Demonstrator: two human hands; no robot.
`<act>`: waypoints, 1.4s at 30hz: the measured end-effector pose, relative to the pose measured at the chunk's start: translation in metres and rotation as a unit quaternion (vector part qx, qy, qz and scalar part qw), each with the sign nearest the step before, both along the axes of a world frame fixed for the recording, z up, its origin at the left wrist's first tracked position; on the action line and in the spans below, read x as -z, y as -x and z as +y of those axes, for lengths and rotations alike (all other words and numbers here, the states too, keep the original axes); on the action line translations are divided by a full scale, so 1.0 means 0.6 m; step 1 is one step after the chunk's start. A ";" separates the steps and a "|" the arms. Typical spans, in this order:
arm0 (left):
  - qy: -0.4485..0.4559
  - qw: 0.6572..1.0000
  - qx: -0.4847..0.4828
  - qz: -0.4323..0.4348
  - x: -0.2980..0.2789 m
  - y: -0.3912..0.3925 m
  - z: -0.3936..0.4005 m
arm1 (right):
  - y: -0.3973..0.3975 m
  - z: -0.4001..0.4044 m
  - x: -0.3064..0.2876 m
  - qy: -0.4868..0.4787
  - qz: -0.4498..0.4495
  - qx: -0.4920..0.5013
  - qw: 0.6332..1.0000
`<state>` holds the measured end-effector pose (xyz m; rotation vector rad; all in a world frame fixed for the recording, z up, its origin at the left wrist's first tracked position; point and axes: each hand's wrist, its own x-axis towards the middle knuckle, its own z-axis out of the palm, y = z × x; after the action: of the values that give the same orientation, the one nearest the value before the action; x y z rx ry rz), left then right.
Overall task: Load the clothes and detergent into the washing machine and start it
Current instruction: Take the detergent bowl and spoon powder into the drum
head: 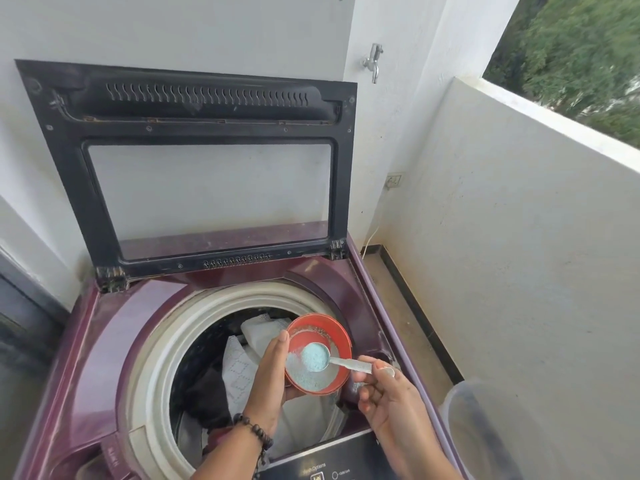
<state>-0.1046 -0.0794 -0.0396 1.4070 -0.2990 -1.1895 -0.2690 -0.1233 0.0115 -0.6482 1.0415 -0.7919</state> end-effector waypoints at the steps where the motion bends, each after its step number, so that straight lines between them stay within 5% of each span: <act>1: -0.003 1.000 -0.002 0.003 0.000 0.000 0.000 | 0.001 0.000 0.000 0.023 0.017 0.000 1.000; 6: -0.011 1.000 -0.006 0.018 0.002 -0.002 -0.002 | 0.012 -0.008 -0.008 0.134 0.091 -0.010 0.987; 21: -0.028 0.999 -0.006 0.016 -0.005 -0.002 -0.003 | 0.021 -0.024 0.000 0.124 0.122 -0.028 0.984; 29: -0.030 0.999 0.001 0.022 -0.011 0.000 -0.003 | 0.042 -0.053 -0.001 -0.021 -0.006 -0.016 1.000; 42: -0.026 0.999 0.015 0.038 -0.014 0.001 0.000 | 0.047 -0.053 0.000 0.004 -0.007 -0.036 0.999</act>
<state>-0.1053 -0.0793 -0.0313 1.4027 -0.2388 -1.2809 -0.2971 -0.1550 0.0117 -0.6832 0.9975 -0.7378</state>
